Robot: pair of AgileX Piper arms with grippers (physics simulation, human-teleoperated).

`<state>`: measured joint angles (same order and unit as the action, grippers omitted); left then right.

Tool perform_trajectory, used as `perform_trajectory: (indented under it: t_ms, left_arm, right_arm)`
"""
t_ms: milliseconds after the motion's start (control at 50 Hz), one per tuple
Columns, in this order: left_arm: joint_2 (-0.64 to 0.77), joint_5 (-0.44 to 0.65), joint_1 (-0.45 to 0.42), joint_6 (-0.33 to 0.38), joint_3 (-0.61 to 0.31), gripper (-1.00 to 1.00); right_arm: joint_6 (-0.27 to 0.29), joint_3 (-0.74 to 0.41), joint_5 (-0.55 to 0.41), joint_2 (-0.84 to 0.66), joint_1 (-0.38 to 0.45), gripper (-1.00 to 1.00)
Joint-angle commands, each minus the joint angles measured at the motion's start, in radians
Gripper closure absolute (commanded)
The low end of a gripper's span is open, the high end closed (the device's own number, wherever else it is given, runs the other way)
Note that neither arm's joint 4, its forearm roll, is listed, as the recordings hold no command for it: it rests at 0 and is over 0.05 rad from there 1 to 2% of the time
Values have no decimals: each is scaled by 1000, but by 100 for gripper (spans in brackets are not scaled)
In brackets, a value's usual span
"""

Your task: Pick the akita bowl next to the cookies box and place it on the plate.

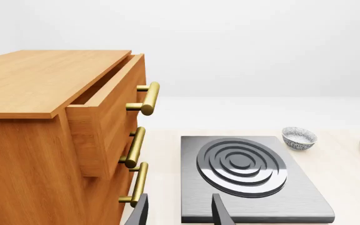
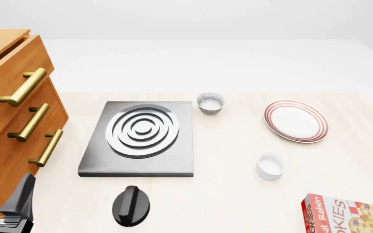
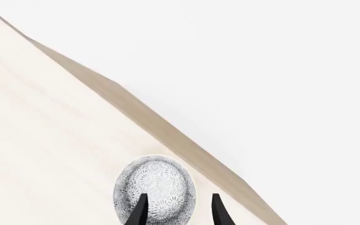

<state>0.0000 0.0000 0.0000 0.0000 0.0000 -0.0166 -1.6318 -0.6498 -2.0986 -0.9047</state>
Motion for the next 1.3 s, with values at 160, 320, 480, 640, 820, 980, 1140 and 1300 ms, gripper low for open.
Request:
perform_trajectory:
  t_ms: [160,320,480,640,820,980,1140,1300]
  left_arm:
    - [0,0,0,0,0,-100]
    - [0,0,0,0,0,-100]
    - [0,0,0,0,0,-100]
    - [0,0,0,0,0,-100]
    - [0,0,0,0,0,-100]
    - [0,0,0,0,0,-100]
    - [0,0,0,0,0,-100]
    - [0,0,0,0,0,-100]
  right_arm:
    - [29,28,45,-47,-10,-100]
    - [38,41,62,-66,-9,-100]
    - [48,50,76,-96,-10,-100]
    - [53,58,94,-126,-10,-100]
    - [66,62,105,-147,-16,-100]
    - [63,65,101,-143,-12,100]
    - [47,71,78,-92,-6,100]
    - [26,81,47,-23,-4,100]
